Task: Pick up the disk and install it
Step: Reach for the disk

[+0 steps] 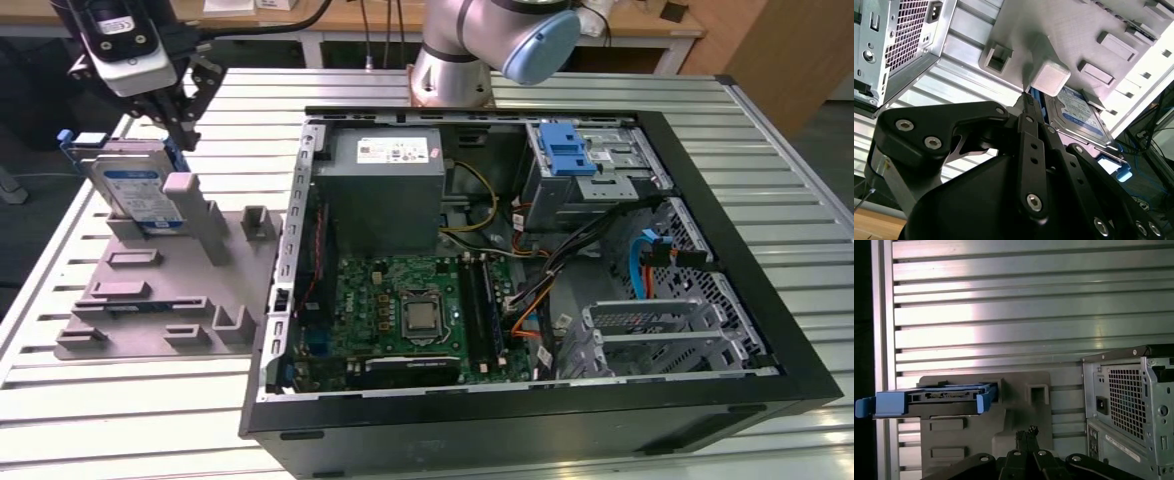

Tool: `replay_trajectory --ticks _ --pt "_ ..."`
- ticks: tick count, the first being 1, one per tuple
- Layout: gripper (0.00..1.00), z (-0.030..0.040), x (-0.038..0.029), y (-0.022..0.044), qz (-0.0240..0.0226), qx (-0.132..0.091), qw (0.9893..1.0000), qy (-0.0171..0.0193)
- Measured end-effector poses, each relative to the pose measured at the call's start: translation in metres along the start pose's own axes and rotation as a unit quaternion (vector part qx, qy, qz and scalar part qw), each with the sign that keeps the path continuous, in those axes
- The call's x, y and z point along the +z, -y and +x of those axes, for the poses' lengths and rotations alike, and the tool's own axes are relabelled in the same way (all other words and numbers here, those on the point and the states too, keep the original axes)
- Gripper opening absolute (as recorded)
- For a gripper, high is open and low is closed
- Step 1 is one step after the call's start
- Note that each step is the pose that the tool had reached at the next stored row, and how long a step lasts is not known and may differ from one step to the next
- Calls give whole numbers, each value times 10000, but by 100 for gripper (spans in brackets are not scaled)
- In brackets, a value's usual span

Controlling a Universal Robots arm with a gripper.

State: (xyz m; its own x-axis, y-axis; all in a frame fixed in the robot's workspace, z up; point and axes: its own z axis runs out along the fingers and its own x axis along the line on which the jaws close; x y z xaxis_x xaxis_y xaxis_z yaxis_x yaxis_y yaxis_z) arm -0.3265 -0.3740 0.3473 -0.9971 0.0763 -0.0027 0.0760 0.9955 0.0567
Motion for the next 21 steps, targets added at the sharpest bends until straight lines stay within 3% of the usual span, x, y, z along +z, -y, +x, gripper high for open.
replay_trajectory --ticks 21 --pt "11 75 2 2 0 0 10000 0"
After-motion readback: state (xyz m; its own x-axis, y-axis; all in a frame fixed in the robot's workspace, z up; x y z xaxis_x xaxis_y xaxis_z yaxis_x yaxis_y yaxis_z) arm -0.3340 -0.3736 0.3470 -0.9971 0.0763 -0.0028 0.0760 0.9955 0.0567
